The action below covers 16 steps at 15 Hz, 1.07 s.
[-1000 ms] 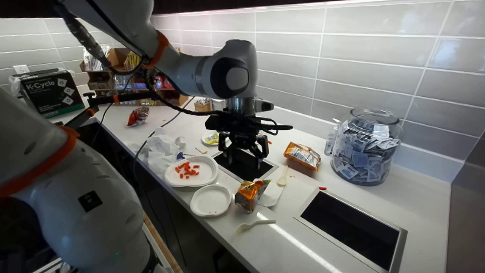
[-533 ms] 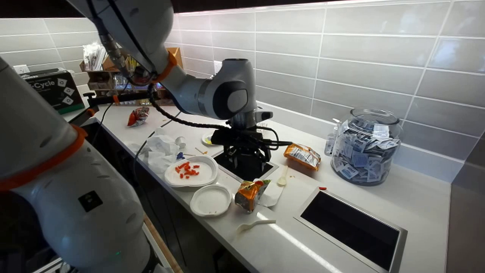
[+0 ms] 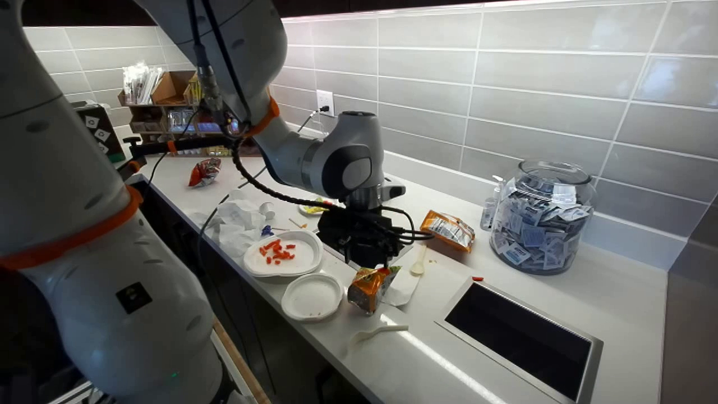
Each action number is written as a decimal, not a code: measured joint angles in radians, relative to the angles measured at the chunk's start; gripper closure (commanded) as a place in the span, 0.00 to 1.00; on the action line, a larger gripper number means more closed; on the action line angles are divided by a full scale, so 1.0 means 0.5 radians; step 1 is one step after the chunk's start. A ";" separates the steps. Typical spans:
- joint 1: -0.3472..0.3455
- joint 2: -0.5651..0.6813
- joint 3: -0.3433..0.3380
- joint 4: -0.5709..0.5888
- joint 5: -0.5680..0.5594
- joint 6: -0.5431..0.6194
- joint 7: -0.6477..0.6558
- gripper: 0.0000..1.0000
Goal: Put the orange packet into the bin
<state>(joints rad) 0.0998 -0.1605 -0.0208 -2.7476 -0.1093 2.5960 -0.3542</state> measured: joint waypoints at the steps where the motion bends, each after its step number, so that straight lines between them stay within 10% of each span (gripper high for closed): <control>1: -0.004 0.032 0.000 0.002 0.000 0.021 -0.012 0.00; 7: -0.056 0.213 -0.002 0.075 0.000 0.093 -0.086 0.03; 8: -0.068 0.242 -0.002 0.097 0.000 0.093 -0.095 0.24; 16: -0.143 0.426 0.003 0.242 0.034 0.093 -0.149 0.78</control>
<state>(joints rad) 0.0284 0.0524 -0.0191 -2.6267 -0.0922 2.6425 -0.4287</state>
